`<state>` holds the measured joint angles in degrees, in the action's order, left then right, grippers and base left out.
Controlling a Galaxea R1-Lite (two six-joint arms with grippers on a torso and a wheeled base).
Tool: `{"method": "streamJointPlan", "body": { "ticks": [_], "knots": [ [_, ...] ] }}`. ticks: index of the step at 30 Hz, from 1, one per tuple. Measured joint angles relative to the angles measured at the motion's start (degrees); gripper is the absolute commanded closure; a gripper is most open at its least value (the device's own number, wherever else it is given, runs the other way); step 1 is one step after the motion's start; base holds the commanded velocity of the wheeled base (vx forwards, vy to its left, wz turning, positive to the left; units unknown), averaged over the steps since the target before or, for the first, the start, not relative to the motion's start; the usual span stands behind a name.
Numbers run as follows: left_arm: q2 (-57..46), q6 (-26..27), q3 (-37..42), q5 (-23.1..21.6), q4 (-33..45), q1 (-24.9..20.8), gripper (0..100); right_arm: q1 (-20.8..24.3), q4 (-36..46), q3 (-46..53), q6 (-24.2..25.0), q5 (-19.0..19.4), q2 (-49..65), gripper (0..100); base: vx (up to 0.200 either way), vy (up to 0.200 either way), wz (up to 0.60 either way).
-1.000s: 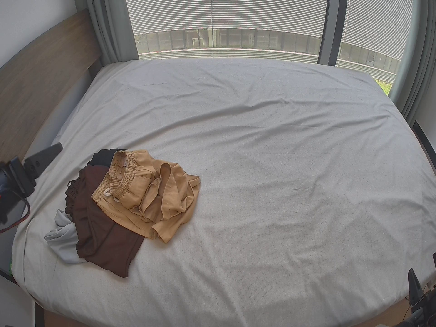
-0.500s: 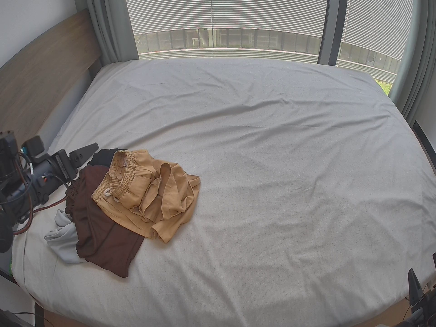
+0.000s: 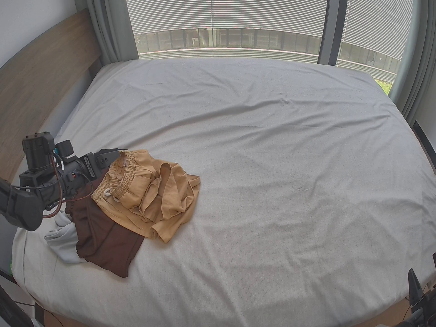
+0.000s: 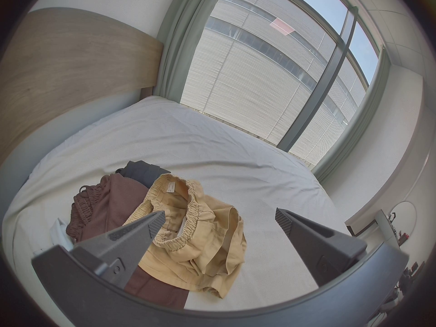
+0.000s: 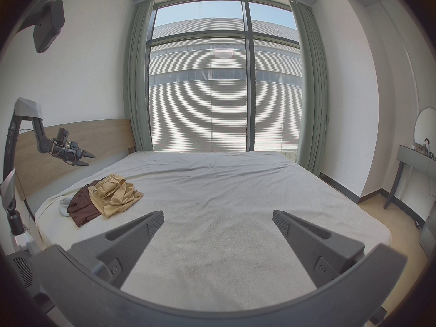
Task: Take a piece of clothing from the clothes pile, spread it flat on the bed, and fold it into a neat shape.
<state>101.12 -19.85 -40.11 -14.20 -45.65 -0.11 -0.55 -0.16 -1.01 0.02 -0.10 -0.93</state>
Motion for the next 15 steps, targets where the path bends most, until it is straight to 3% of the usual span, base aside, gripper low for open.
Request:
{"method": "streamJointPlan", "body": {
  "ticks": [15],
  "knots": [
    [12.13, 2.66, -7.83, -3.67, 0.17, -0.13, 0, 0.04, 0.00, 0.00, 0.07, 0.00, 0.00, 0, 0.000, 0.000, 0.00]
  ]
}}
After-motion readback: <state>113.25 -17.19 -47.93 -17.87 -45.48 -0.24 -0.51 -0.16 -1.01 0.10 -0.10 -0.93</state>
